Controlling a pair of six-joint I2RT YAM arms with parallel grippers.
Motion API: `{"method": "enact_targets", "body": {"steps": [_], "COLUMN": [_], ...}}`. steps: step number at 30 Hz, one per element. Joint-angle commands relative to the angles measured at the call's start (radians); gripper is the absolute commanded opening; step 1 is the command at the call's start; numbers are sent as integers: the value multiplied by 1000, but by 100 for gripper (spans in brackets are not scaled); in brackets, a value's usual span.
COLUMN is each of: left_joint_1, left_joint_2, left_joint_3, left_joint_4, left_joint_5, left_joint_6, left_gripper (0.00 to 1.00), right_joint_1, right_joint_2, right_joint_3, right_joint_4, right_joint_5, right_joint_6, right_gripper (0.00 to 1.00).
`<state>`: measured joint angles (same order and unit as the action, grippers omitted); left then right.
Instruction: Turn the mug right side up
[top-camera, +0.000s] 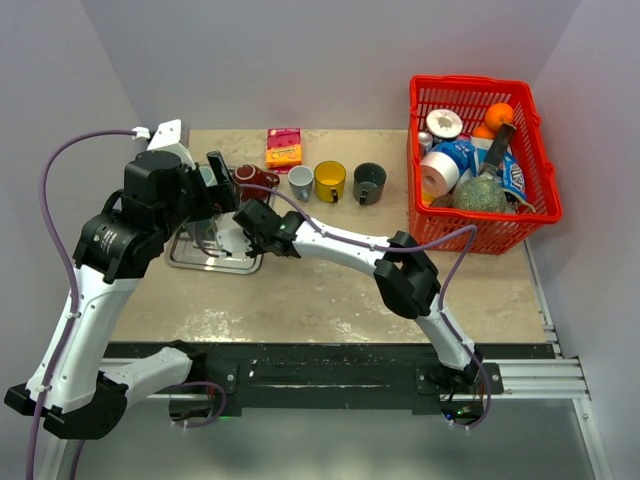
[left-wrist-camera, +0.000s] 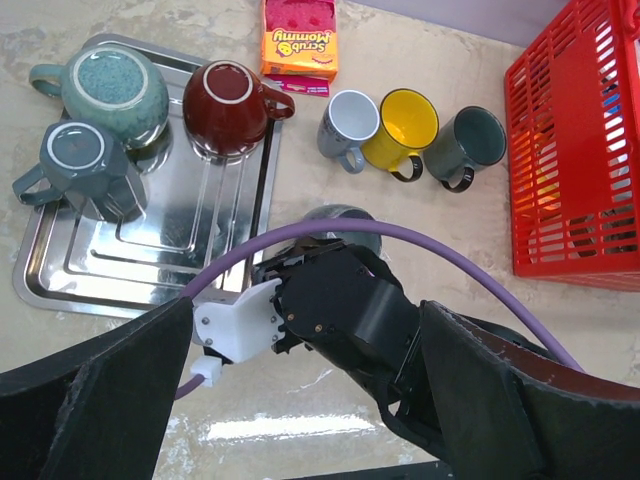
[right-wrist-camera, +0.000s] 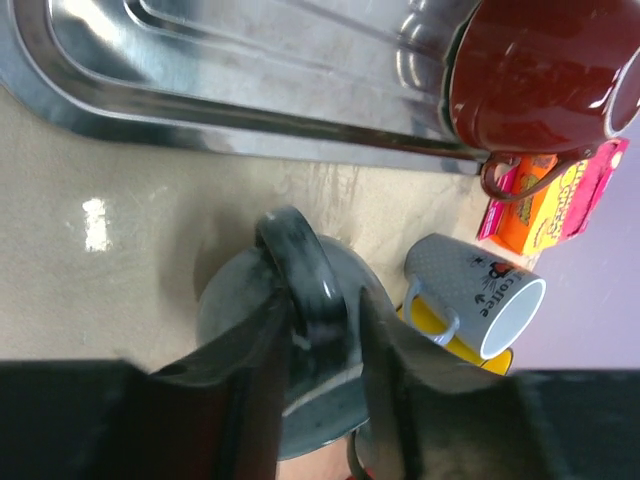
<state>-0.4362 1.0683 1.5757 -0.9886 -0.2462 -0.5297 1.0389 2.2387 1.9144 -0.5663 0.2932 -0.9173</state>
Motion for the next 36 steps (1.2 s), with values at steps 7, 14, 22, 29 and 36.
{"method": "enact_targets", "body": {"steps": [7, 14, 22, 29, 36], "left_joint_1": [-1, -1, -1, -1, 27], "left_joint_2": [-27, -25, -4, 44, 79], "left_joint_3": [-20, -28, -10, 23, -58], "left_joint_4": [30, 33, 24, 8, 87], "left_joint_5": [15, 15, -5, -76, -117], "left_joint_6": [17, 20, 37, 54, 56], "left_gripper": [99, 99, 99, 99, 99], "right_joint_1": [15, 15, 15, 12, -123], "right_joint_2": [-5, -43, -183, -321, -358], "right_joint_3": [54, 17, -31, -129, -200], "right_joint_4": [14, 9, -26, 49, 1], "right_joint_5": [-49, -35, -153, -69, 360], "right_joint_6": [24, 46, 182, 395, 874], "right_gripper": [46, 52, 91, 99, 99]}}
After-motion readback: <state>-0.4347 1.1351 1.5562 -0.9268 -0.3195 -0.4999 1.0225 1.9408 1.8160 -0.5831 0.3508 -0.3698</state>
